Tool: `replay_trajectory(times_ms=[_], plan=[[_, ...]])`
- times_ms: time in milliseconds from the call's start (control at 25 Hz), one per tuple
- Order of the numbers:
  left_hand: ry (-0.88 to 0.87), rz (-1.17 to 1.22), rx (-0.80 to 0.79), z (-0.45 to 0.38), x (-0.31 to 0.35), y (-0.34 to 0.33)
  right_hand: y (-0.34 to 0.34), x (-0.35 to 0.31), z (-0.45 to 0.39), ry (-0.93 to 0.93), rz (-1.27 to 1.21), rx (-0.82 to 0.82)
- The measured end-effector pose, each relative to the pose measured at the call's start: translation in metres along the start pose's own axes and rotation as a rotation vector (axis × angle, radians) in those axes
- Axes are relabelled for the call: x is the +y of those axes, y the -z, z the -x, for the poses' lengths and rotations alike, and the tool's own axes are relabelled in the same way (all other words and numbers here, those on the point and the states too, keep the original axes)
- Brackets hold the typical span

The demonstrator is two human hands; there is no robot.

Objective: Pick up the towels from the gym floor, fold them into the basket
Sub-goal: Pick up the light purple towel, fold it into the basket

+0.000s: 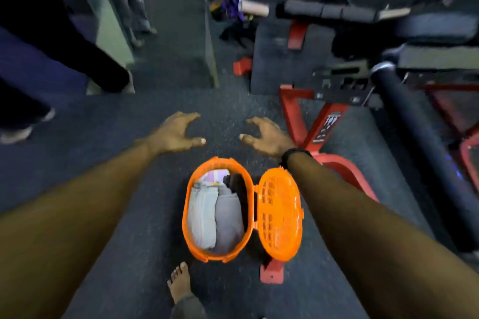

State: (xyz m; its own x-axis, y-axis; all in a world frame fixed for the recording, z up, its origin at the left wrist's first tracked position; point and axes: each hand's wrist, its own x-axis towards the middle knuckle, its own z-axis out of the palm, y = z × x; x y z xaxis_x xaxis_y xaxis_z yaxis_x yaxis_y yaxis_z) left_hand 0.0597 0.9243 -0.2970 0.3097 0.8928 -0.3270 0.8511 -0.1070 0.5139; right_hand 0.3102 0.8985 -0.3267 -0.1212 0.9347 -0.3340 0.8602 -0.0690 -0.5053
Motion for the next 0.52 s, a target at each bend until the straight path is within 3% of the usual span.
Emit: replay_trajectory(times_ms=[280, 520], plan=[[0.049, 0.114, 0.337, 0.153, 0.117, 0.179, 0.24, -0.125, 0.119, 0.179, 0.023, 0.161], [0.13, 0.139, 0.63, 0.297, 0.154, 0.268, 0.331, -0.205, 0.206, 0.367, 0.046, 0.271]])
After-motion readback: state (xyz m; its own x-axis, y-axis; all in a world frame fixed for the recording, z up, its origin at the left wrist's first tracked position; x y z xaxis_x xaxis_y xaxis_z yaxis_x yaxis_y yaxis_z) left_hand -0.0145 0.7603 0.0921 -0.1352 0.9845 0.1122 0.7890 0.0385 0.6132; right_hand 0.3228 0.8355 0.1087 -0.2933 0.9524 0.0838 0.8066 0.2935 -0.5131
